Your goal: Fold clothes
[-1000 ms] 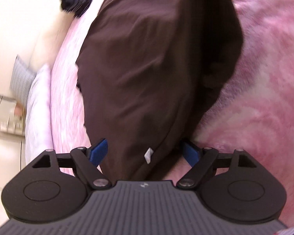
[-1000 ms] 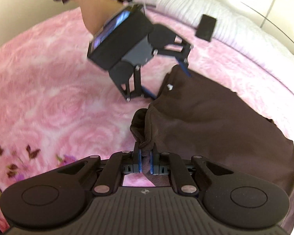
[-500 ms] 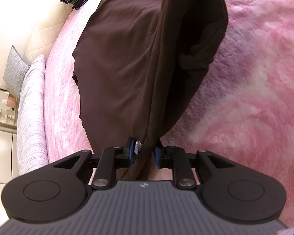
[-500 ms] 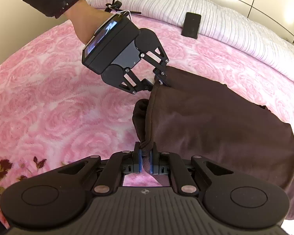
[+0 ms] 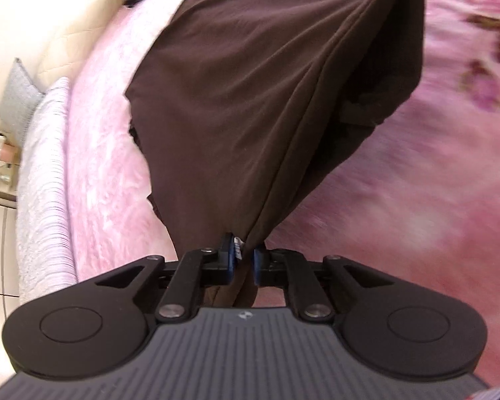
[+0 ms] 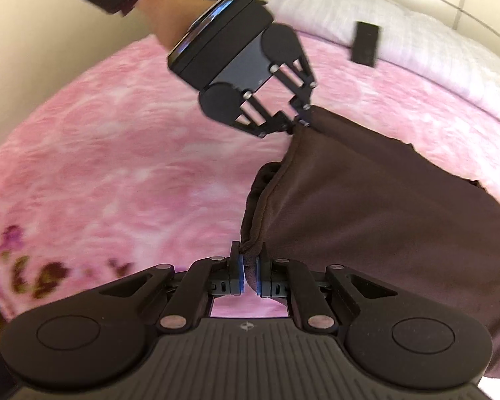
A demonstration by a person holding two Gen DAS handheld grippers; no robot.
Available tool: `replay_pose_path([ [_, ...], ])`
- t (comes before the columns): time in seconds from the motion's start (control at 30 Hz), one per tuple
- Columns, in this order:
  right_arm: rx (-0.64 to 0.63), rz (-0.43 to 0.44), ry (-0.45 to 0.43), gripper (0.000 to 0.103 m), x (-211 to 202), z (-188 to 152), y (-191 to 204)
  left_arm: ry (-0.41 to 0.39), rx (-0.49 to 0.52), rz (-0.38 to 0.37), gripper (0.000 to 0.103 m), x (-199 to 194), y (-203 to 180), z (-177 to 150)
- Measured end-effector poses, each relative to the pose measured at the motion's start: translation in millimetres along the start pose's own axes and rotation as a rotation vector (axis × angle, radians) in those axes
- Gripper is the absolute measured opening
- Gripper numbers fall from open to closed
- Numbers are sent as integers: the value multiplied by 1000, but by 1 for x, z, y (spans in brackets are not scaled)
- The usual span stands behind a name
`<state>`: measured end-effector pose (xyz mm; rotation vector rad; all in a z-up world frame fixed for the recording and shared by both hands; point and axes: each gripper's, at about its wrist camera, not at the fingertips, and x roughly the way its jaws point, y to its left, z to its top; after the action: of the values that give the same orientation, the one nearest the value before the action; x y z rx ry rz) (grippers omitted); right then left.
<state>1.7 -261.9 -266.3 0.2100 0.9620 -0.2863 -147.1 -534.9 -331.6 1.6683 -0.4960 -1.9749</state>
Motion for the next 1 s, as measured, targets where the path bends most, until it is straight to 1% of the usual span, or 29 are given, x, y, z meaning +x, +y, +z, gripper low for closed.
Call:
replay_pose_path([
  [0.07, -3, 26, -19, 8, -7, 0, 5, 16, 11, -11, 7, -11, 4, 2],
  [0.17, 24, 17, -58, 7, -23, 4, -1, 26, 28, 14, 8, -20, 34, 17],
  [0.27, 92, -43, -114, 7, -54, 5, -27, 26, 70, 36, 8, -19, 80, 48],
  [0.3, 127, -69, -133, 7, -66, 4, -39, 26, 78, 33, 8, -14, 98, 64],
  [0.4, 285, -129, -179, 7, -102, -7, -83, 27, 110, 20, 8, 3, 145, 113],
  [0.5, 494, -166, -221, 7, -133, -32, -138, 38, 140, -27, 8, 30, 190, 167],
  [0.6, 622, -205, -245, 7, -152, -64, -185, 54, 158, -90, 8, 66, 227, 217],
  [0.7, 736, -204, -251, 7, -157, -97, -230, 61, 212, -153, 8, 112, 252, 262],
  [0.83, 824, -173, -234, 7, -147, -137, -275, 87, 249, -250, 8, 171, 256, 289],
  [1.0, 934, -133, -221, 7, -129, -183, -317, 108, 264, -344, 8, 225, 254, 308],
])
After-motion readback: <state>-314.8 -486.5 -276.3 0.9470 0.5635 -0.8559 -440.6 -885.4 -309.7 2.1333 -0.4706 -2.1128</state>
